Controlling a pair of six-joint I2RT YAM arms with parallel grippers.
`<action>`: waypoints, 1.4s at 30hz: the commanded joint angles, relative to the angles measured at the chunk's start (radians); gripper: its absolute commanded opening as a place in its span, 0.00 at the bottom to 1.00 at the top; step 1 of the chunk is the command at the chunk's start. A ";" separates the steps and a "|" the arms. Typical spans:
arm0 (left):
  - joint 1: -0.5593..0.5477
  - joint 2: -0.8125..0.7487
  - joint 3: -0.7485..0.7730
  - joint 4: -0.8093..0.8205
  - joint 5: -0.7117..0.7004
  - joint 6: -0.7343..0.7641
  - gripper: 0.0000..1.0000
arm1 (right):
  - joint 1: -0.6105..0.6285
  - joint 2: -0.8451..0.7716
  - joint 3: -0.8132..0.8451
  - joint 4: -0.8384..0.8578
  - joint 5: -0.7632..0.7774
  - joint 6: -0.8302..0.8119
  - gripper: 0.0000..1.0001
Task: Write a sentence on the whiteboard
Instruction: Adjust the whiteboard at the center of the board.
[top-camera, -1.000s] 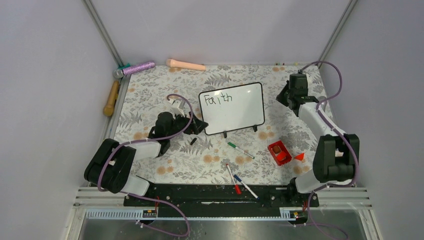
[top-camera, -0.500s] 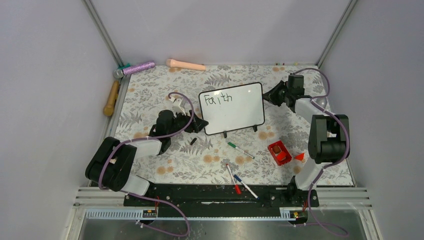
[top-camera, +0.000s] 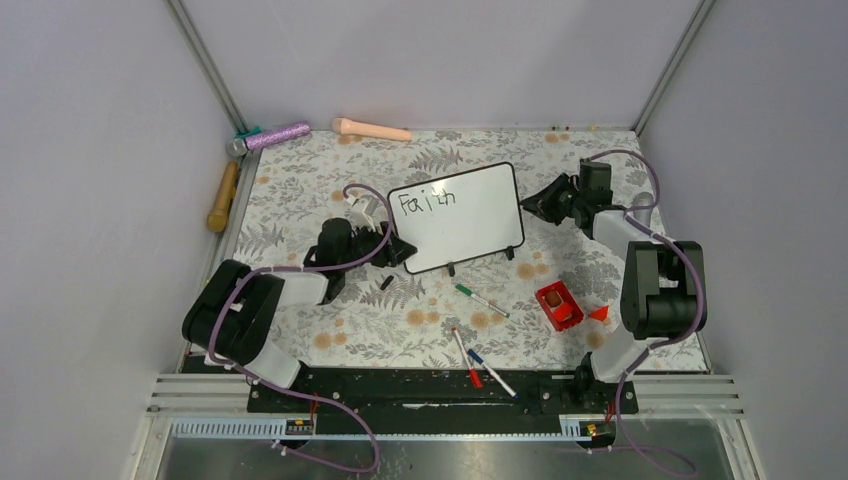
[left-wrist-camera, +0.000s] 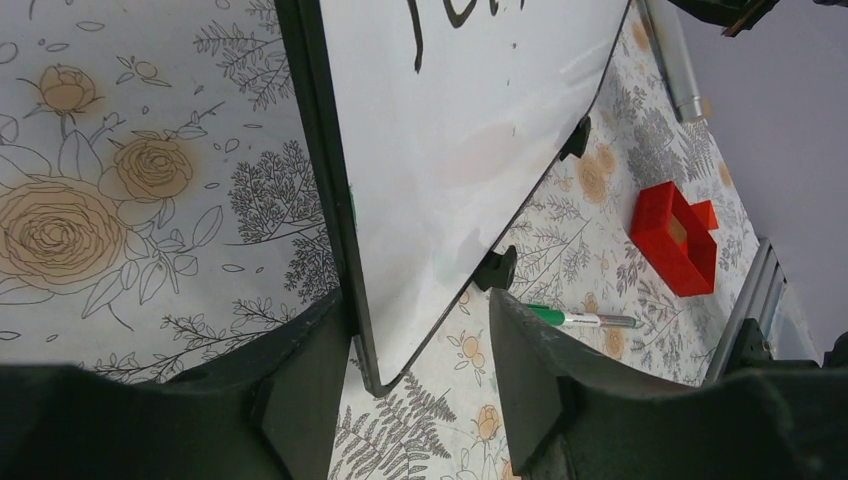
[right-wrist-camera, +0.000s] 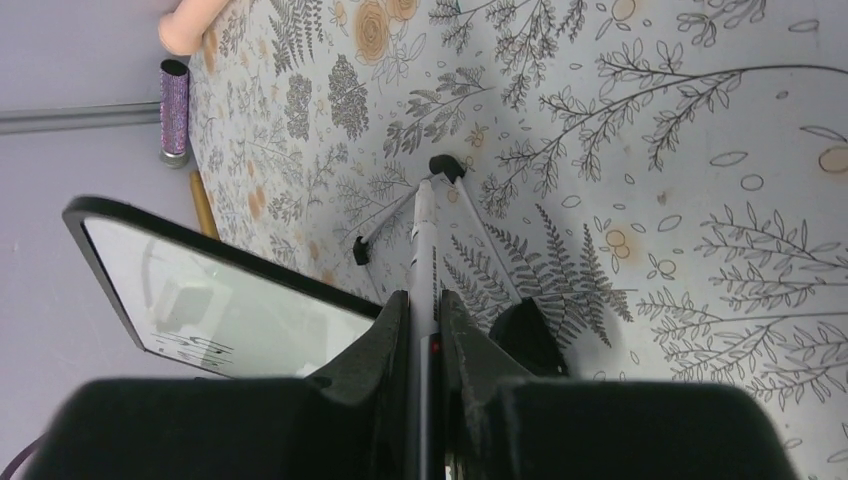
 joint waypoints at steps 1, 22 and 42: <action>-0.018 0.012 0.047 0.095 0.078 0.001 0.50 | 0.008 -0.078 -0.049 0.032 -0.077 0.014 0.00; -0.061 0.013 0.102 -0.008 0.041 0.104 0.49 | 0.008 -0.188 -0.148 -0.019 -0.123 -0.022 0.00; -0.070 0.129 0.236 -0.061 0.075 0.117 0.46 | -0.063 0.227 0.304 -0.074 -0.192 0.055 0.00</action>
